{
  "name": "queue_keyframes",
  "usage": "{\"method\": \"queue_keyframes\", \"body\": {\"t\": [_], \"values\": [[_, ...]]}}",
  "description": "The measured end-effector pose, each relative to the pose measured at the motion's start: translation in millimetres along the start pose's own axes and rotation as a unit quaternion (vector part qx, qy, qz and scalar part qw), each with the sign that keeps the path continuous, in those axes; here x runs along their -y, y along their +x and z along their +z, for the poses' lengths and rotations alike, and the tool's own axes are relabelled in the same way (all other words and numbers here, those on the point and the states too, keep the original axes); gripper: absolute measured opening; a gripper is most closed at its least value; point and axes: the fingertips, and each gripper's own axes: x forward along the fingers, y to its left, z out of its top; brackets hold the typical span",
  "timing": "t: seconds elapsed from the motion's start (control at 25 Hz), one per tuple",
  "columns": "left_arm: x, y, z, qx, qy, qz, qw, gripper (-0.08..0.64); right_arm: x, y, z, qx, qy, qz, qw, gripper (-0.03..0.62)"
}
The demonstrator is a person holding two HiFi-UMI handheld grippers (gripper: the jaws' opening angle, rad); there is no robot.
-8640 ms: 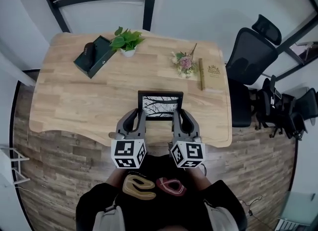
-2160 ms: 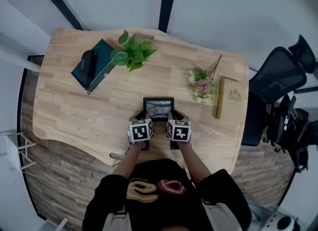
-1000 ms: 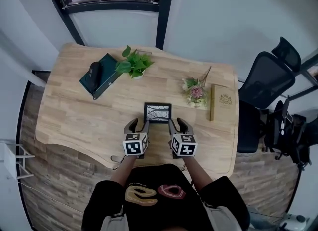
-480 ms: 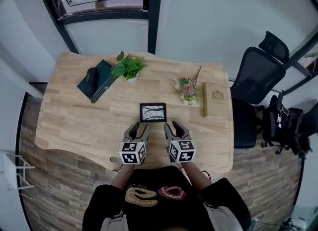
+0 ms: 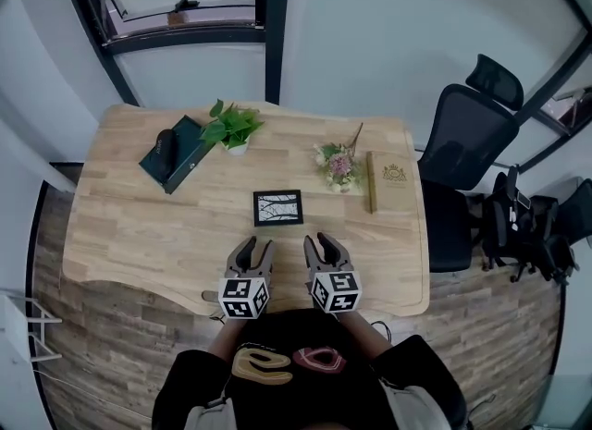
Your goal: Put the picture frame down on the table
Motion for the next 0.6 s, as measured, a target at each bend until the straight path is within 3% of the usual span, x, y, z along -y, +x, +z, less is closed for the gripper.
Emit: {"method": "queue_keyframes", "body": {"t": [0.32, 0.6], "values": [[4, -28, -1, 0.032, -0.007, 0.005, 0.9995, 0.130, -3, -25, -5, 0.014, -0.022, -0.014, 1.000, 0.087], [3, -40, -5, 0.036, 0.002, 0.013, 0.9992, 0.081, 1, -41, -7, 0.028, -0.026, -0.034, 0.999, 0.037]]}}
